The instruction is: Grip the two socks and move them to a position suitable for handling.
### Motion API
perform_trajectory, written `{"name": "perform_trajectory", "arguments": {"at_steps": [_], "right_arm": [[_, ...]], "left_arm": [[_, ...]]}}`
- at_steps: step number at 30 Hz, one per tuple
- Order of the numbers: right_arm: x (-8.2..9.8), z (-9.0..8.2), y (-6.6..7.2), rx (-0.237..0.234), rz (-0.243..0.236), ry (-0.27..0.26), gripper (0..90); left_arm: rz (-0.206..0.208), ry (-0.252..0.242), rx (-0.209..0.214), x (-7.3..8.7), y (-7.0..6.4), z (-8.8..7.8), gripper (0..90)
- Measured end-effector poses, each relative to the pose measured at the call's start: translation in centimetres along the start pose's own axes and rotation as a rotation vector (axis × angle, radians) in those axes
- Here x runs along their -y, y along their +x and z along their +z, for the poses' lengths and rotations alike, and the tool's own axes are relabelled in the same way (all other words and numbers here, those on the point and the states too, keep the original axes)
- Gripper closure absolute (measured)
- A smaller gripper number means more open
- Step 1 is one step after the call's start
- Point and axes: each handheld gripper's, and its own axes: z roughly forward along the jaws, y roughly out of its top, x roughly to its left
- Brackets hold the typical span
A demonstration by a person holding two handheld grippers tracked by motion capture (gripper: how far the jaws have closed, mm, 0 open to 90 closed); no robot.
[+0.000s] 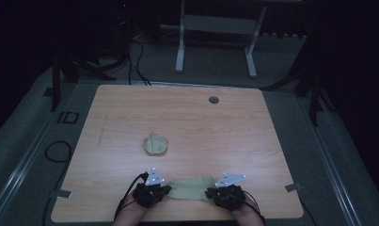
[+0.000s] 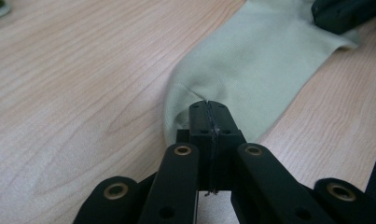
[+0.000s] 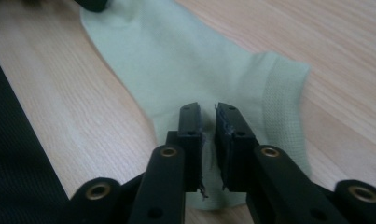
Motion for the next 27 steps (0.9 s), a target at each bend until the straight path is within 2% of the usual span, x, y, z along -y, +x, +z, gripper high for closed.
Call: {"name": "perform_trajectory", "arguments": {"at_steps": [2, 4, 8, 11, 14, 15, 17, 18, 19, 20, 22, 23, 25, 27], "right_arm": [[0.1, -0.1, 0.0, -0.007, -0.003, 0.003, 78.9], [0.3, -0.4, -0.2, 0.002, -0.009, 0.006, 78.3], [1.0, -0.9, -0.5, -0.005, 0.006, 0.000, 77.3], [1.1, -1.1, -0.6, -0.012, 0.019, -0.002, 76.8], [1.0, -1.1, -0.4, -0.013, 0.019, 0.008, 73.7], [0.9, -1.1, -0.4, -0.018, 0.016, 0.012, 71.5], [0.6, -1.3, -0.3, -0.016, 0.013, 0.010, 68.5], [0.5, -1.4, -0.3, -0.021, 0.016, -0.003, 67.6], [0.5, -1.4, -0.3, -0.021, 0.016, -0.003, 67.6], [-0.1, -2.0, -0.2, -0.040, 0.018, -0.036, 64.7], [-0.8, -2.4, -0.3, -0.037, 0.007, -0.055, 62.0], [-1.3, -2.5, -0.3, -0.031, 0.002, -0.062, 59.9], [-2.0, -2.5, -0.4, -0.027, -0.008, -0.069, 56.2], [-2.9, -2.4, -0.4, -0.020, -0.024, -0.076, 54.8]], "left_arm": [[0.011, 0.010, -0.015, 0.0, 0.0, -0.2, 89.5], [0.004, 0.007, -0.021, 0.2, 0.0, -0.3, 89.6], [-0.004, -0.001, -0.018, 0.4, 0.1, -0.4, 89.5], [0.008, 0.004, -0.022, 0.3, 0.0, -0.4, 89.5], [0.010, -0.002, -0.007, 0.3, -0.1, -0.3, 89.4], [0.004, -0.012, 0.011, 0.3, -0.1, -0.4, 89.2], [-0.001, -0.061, 0.050, 0.3, 0.0, -1.0, 80.8], [0.002, -0.074, 0.067, 0.2, 0.0, -1.4, 75.3], [0.002, -0.074, 0.067, 0.2, 0.0, -1.4, 72.8], [0.032, -0.132, 0.074, 0.3, -0.1, -2.5, 67.8], [0.046, -0.182, 0.064, 0.5, -0.1, -3.4, 60.2], [0.051, -0.195, 0.057, 0.7, -0.1, -3.6, 59.9], [0.054, -0.201, 0.036, 0.9, -0.1, -3.8, 49.0], [0.064, -0.205, 0.033, 1.1, 0.0, -4.0, 47.1]]}}
